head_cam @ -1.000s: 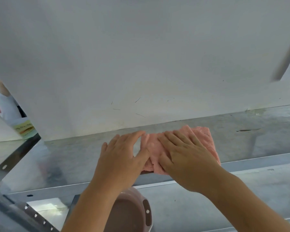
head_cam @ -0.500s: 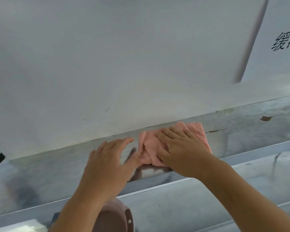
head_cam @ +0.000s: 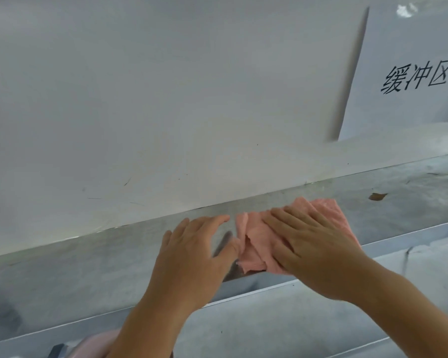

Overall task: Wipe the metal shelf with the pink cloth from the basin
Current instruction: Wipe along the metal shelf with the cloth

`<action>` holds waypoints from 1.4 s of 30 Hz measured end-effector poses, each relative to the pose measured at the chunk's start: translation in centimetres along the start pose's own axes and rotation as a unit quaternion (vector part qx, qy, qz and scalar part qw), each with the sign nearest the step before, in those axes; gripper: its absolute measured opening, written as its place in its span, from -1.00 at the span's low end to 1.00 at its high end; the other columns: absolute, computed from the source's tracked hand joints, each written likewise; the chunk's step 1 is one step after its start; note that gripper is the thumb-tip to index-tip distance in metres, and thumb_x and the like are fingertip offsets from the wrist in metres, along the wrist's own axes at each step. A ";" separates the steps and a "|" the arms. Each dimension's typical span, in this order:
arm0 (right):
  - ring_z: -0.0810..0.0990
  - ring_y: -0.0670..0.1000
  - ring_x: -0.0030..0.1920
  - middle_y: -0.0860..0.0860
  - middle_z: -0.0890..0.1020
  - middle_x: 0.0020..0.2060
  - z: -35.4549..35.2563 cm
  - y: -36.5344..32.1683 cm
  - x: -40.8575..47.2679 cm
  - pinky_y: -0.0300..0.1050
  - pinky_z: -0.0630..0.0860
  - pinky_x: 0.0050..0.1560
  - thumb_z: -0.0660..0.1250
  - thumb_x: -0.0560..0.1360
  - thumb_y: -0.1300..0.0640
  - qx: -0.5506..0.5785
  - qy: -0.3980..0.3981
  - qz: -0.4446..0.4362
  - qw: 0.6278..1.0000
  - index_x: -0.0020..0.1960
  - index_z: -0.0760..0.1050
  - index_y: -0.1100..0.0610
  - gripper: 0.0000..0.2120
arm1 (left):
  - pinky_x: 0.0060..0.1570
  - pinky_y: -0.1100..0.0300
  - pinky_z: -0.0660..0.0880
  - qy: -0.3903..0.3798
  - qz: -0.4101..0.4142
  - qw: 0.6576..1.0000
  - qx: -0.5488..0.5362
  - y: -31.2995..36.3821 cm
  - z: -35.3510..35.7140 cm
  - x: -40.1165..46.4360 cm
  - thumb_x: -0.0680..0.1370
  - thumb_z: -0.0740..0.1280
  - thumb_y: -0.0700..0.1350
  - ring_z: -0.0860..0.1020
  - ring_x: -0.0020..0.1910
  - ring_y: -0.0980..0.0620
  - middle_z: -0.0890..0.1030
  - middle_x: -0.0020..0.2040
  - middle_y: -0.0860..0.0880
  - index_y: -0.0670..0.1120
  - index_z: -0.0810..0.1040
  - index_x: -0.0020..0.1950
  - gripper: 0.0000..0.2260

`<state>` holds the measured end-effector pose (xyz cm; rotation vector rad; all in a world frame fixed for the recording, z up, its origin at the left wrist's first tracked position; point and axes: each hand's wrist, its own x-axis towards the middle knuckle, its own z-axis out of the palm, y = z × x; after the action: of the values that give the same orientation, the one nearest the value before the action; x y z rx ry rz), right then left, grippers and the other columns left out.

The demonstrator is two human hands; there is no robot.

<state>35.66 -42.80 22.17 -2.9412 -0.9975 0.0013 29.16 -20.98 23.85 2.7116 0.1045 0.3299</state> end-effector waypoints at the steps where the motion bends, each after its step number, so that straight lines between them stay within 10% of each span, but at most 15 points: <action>1: -0.05 0.09 0.71 -0.01 0.02 0.71 -0.1 0.1 0.4 0.20 -0.10 0.65 -0.70 0.42 -0.33 0.009 0.006 0.001 1.000 0.69 0.07 0.07 0.07 | 0.50 0.00 0.19 0.002 0.007 1.000 0.000 0.5 0.3 0.2 0.60 0.13 0.32 0.23 0.45 0.15 0.37 0.46 0.29 0.34 0.29 0.50 -0.55; 7: -0.06 0.02 0.70 -0.03 0.03 0.72 -1.1 1.7 4.5 0.14 -0.16 0.67 -0.43 0.49 -0.23 -0.001 0.004 0.019 1.000 0.70 -0.04 -0.02 -0.17 | 0.50 -0.08 0.19 -0.003 0.018 1.000 0.011 1.3 1.2 0.9 0.60 0.12 0.34 0.23 0.50 0.07 0.38 0.48 0.26 0.39 0.20 0.54 -0.51; 13: 0.29 0.31 0.60 0.21 0.37 0.59 0.0 1.2 0.1 0.46 0.27 0.50 -0.21 0.61 -0.09 -0.050 0.011 -0.032 0.998 0.38 0.23 0.13 -0.51 | 0.53 -0.05 0.13 0.000 0.042 0.999 0.006 0.3 1.6 1.5 0.59 0.07 0.36 0.18 0.51 0.12 0.38 0.45 0.29 0.38 0.24 0.48 -0.55; 18: -0.18 -0.10 0.68 -0.13 -0.11 0.70 -1.0 1.9 4.0 0.01 -0.28 0.65 -0.49 0.38 -0.32 0.014 -0.028 0.042 0.999 0.70 -0.15 -0.11 -0.09 | 0.59 -0.08 -0.03 -0.018 0.050 0.998 0.030 -0.3 2.0 1.4 0.57 -0.01 0.43 0.06 0.62 0.02 0.26 0.57 0.23 0.40 0.08 0.54 -0.47; 23: 0.35 0.15 0.60 0.07 0.43 0.57 0.7 2.0 1.5 0.32 0.32 0.54 -0.30 0.72 -0.23 -0.051 0.062 -0.006 0.997 0.58 0.39 0.09 -0.27 | 0.56 -0.07 -0.03 -0.018 0.060 0.998 0.020 -0.4 1.9 1.5 0.53 -0.14 0.44 0.08 0.61 0.00 0.29 0.54 0.24 0.42 0.07 0.51 -0.47; 28: -0.18 -0.14 0.67 -0.23 -0.12 0.66 -0.9 1.4 2.8 -0.08 -0.29 0.61 -0.36 0.54 -0.33 0.019 -0.039 0.063 0.997 0.69 -0.12 -0.15 -0.25 | 0.57 -0.13 0.03 -0.032 0.065 0.997 0.001 -0.1 1.8 2.0 0.53 -0.13 0.42 0.10 0.61 -0.03 0.30 0.55 0.24 0.39 0.08 0.56 -0.42; 32: -0.16 -0.12 0.68 -0.13 -0.06 0.71 -1.2 1.3 4.1 -0.02 -0.28 0.64 -0.21 0.69 -0.20 0.032 -0.016 0.077 0.996 0.70 -0.10 -0.12 -0.41 | 0.57 -0.13 0.02 -0.046 0.054 0.997 -0.006 0.5 1.9 2.2 0.54 -0.08 0.40 0.07 0.62 -0.02 0.28 0.58 0.22 0.36 0.05 0.59 -0.40; 36: -0.28 -0.04 0.68 -0.10 -0.17 0.70 -0.2 1.2 1.2 0.16 -0.22 0.66 -0.78 0.28 -0.40 0.003 -0.026 0.042 0.999 0.69 -0.19 -0.07 0.08 | 0.57 -0.10 0.03 -0.041 0.046 0.998 -0.005 1.4 1.9 2.4 0.55 -0.06 0.39 0.10 0.61 0.01 0.31 0.55 0.24 0.37 0.14 0.55 -0.45; 42: -0.19 -0.05 0.69 -0.09 -0.08 0.72 -0.2 1.7 2.8 0.14 -0.17 0.67 -0.56 0.39 -0.36 0.049 0.006 0.029 0.998 0.70 -0.11 -0.08 -0.05 | 0.49 -0.02 0.20 0.003 0.001 1.000 -0.025 3.6 2.7 2.9 0.60 0.07 0.32 0.26 0.48 0.09 0.41 0.46 0.25 0.34 0.24 0.52 -0.53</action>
<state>38.96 -42.44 22.36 -2.8752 -0.8848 0.0348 32.75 -24.99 23.49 2.6610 0.0936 0.3362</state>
